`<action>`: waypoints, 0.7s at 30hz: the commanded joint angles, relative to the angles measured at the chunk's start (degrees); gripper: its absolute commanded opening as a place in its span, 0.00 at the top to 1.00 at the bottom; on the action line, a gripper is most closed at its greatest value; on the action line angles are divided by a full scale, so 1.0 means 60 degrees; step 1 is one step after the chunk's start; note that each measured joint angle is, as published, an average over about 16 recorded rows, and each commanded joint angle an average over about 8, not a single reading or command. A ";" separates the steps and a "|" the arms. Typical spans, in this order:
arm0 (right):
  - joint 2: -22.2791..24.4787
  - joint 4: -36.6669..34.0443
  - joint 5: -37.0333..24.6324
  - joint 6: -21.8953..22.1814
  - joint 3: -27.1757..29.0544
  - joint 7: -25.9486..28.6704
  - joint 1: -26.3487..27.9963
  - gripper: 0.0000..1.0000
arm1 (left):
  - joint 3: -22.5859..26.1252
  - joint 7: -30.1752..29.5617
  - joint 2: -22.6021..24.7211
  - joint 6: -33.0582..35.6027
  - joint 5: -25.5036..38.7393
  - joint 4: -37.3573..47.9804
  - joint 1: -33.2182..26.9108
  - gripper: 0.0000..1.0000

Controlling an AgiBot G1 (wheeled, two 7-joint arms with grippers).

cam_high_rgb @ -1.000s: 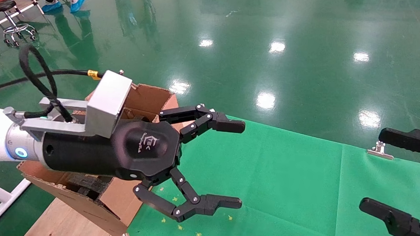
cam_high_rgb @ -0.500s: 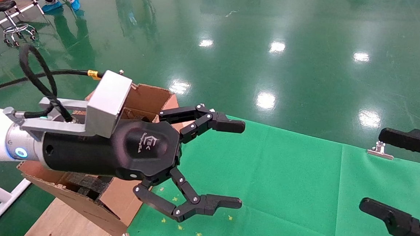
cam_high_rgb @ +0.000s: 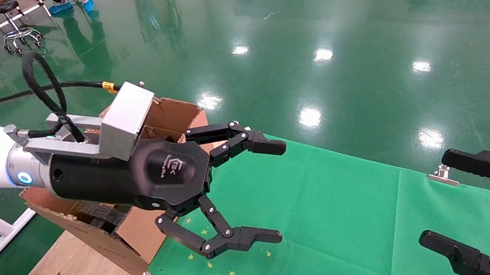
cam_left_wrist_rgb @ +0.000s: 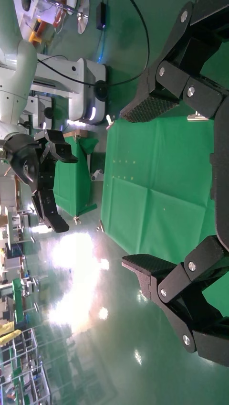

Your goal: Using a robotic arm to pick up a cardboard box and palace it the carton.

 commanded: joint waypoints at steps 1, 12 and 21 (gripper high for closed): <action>0.0000 0.0000 0.0000 0.0000 0.0000 0.0000 0.0000 0.00 | 0.0000 0.0000 0.0000 0.0000 0.0000 0.0000 0.0000 0.00; 0.0000 0.0000 0.0000 0.0000 0.0000 0.0000 0.0000 0.00 | 0.0000 0.0000 0.0000 0.0000 0.0000 0.0000 0.0000 0.00; 0.0000 0.0000 0.0000 0.0000 0.0000 0.0000 0.0000 0.00 | 0.0000 0.0000 0.0000 0.0000 0.0000 0.0000 0.0000 0.00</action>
